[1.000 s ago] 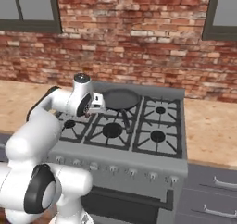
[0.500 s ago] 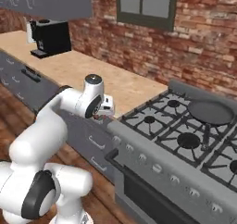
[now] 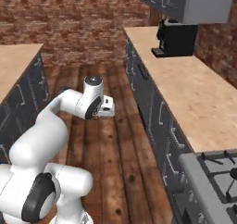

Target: Take the chicken drumsticks from the pan and place one on each plate on the dining counter.

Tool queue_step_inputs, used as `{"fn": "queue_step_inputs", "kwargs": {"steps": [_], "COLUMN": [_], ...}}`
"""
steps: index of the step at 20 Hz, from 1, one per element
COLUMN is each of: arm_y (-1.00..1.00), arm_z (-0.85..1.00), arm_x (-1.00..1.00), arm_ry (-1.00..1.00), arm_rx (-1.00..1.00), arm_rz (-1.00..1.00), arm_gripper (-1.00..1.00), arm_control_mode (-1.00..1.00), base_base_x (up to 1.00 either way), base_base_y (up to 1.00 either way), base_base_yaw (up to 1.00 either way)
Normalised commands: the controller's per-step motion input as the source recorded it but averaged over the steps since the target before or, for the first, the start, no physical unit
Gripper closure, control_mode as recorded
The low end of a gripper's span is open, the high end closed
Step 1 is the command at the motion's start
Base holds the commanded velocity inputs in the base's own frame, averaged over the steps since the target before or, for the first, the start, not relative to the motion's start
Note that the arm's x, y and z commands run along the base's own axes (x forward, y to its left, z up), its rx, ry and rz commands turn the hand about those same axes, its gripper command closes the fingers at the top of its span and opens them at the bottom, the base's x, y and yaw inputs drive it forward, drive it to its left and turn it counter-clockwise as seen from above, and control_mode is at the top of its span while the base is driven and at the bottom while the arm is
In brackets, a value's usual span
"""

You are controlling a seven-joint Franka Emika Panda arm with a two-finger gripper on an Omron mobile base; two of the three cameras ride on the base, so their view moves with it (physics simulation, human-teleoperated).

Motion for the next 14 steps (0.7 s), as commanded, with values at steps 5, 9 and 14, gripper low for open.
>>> {"fn": "queue_step_inputs", "kwargs": {"steps": [5, 9, 14], "arm_y": [0.00, 0.00, 0.00], "arm_z": [0.00, 0.00, 0.00], "arm_x": [0.00, 0.00, 0.00], "arm_ry": [0.00, 0.00, 0.00], "arm_rx": [0.00, 0.00, 0.00], "arm_rz": [0.00, 0.00, 0.00], "arm_gripper": [1.00, 1.00, 1.00], "arm_control_mode": [1.00, 1.00, 1.00], "base_base_x": [0.18, 0.81, 0.92], "base_base_y": [0.00, -0.14, -0.34], "base_base_yaw": [0.97, 0.55, 0.18]}}
